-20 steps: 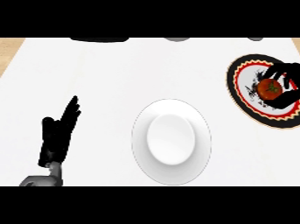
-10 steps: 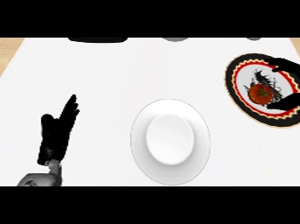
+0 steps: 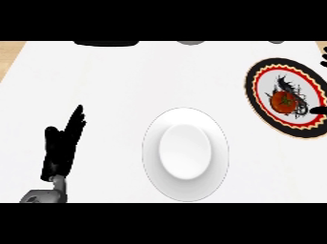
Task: Pick the tomato from the plate and place it in the plate
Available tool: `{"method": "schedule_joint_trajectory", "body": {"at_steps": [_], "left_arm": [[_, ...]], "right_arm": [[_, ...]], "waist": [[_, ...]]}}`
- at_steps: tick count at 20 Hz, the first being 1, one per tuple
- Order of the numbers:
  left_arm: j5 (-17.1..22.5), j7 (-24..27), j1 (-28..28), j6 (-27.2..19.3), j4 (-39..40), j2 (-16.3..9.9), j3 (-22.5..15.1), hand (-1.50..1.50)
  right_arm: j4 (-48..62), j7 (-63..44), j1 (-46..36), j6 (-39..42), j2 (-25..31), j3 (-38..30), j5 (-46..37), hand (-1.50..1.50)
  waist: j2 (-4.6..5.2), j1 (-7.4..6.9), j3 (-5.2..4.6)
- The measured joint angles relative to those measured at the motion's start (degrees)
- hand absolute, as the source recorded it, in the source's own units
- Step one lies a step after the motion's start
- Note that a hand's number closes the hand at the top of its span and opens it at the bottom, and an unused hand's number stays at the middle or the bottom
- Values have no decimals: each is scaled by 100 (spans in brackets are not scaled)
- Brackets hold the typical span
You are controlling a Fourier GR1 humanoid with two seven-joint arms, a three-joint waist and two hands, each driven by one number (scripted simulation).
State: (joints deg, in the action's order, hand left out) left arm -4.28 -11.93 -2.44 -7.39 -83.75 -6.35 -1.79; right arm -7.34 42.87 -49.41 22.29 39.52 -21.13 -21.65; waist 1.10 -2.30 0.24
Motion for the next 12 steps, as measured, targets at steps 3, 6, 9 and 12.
{"method": "schedule_joint_trajectory", "body": {"at_steps": [3,6,9,12], "left_arm": [[9,8,-59,-3,13,23,11,0],[47,-56,-167,42,33,-35,76,0],[34,-3,-63,51,-29,-43,65,0],[27,-61,-157,51,17,-22,56,0]], "right_arm": [[2,-18,71,199,106,-72,93,-150],[-40,57,219,251,100,-114,160,-150],[-112,165,361,208,24,-117,189,-150],[-191,252,450,173,-22,-97,198,-150]], "waist": [[11,-22,3],[16,-28,6],[18,-58,9],[20,-45,11]]}}
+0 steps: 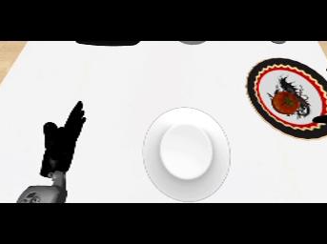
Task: Pick the tomato from the plate and place it in the plate
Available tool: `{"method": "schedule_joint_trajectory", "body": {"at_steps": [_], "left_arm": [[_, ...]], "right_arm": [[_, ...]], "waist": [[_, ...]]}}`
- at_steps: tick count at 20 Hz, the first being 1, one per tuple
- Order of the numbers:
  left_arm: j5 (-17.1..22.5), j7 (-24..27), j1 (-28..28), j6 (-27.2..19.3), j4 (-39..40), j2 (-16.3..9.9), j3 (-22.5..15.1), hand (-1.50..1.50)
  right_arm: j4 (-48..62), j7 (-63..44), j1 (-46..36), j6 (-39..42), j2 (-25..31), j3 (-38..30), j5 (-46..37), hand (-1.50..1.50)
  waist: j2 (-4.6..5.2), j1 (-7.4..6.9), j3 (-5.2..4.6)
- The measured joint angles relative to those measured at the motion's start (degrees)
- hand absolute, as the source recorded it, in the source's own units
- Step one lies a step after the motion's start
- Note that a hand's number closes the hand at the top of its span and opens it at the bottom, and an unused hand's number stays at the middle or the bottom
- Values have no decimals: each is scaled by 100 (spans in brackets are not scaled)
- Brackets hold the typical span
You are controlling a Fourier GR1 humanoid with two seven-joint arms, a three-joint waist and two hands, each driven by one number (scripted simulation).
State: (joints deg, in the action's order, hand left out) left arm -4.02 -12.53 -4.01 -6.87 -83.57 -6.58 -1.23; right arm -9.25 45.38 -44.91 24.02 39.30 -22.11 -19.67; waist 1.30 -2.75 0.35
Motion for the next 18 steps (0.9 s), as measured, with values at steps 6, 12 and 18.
{"method": "schedule_joint_trajectory", "body": {"at_steps": [6,12,18], "left_arm": [[-101,-95,-34,-79,-84,65,-77,0],[-131,-12,-37,-99,35,136,-99,0],[-118,-22,-64,-70,34,128,-79,0]], "right_arm": [[-23,41,71,-234,-121,57,-39,-150],[25,129,141,-460,-128,103,-110,-150],[97,195,230,-643,-28,103,-150,-150]], "waist": [[-7,-18,-3],[3,-22,-3],[16,-56,2]]}}
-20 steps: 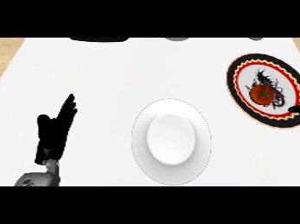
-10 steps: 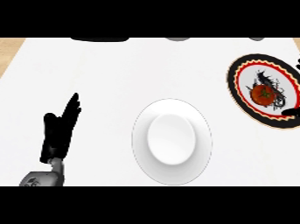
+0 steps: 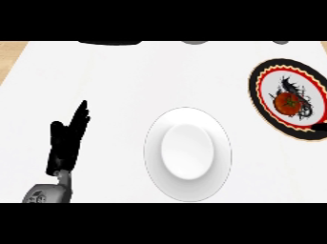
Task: Pick the tomato from the plate and place it in the plate
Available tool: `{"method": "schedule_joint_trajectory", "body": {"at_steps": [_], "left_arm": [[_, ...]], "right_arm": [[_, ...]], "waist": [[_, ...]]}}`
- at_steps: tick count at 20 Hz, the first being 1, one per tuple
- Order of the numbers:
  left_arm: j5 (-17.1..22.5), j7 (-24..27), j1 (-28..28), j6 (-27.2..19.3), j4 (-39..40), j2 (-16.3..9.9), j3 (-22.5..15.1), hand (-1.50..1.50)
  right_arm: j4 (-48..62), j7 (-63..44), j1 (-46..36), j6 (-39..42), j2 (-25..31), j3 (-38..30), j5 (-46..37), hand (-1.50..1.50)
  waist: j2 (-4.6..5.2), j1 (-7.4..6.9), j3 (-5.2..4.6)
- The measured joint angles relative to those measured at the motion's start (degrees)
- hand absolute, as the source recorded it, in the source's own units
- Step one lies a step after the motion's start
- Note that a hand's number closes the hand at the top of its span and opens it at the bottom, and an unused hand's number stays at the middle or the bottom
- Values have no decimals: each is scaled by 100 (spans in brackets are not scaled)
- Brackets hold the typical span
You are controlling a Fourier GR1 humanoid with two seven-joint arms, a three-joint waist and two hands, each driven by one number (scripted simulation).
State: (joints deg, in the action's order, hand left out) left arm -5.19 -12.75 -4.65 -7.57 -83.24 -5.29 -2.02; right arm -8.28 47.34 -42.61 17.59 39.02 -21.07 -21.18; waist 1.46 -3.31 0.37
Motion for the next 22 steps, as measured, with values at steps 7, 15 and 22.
{"method": "schedule_joint_trajectory", "body": {"at_steps": [7,15,22], "left_arm": [[63,-67,-5,102,-103,-62,31,0],[-26,-8,51,25,-91,34,-48,0],[1,-31,17,71,-111,-19,-4,0]], "right_arm": [[86,58,136,-14,235,-24,-16,-150],[146,112,252,-155,393,-146,59,-150],[189,159,367,-198,524,-322,204,-150]], "waist": [[12,-34,8],[25,-45,12],[42,-62,22]]}}
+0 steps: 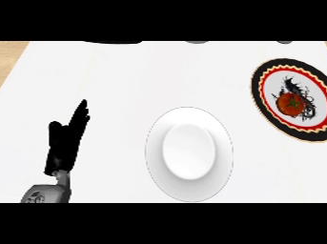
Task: Pick the tomato from the plate and place it in the plate
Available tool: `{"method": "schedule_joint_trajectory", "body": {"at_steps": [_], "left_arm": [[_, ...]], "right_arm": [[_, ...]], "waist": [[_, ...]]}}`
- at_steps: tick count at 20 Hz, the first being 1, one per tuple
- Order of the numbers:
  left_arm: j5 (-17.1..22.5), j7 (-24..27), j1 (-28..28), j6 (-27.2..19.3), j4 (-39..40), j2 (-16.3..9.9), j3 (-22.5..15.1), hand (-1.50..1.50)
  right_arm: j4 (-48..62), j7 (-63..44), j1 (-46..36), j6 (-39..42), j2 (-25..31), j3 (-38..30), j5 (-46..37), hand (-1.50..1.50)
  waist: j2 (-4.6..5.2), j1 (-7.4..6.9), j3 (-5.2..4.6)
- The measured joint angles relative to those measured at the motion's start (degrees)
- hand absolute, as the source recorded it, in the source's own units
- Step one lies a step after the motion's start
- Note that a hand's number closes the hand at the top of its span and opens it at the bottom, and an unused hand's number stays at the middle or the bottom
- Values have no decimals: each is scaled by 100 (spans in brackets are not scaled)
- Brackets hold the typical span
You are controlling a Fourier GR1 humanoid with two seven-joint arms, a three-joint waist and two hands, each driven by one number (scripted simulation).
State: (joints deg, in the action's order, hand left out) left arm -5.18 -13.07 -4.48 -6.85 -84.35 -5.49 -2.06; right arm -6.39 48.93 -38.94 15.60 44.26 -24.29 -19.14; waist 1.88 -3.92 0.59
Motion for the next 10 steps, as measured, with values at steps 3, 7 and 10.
{"method": "schedule_joint_trajectory", "body": {"at_steps": [3,7,10], "left_arm": [[41,40,-6,46,22,-41,48,0],[30,-24,-73,45,13,-15,17,0],[39,10,-62,59,26,-12,20,0]], "right_arm": [[32,-7,48,-99,36,-88,69,-150],[48,-11,86,-113,144,-156,115,-150],[52,-1,138,-178,178,-162,105,-150]], "waist": [[12,-17,2],[23,-29,8],[29,-47,10]]}}
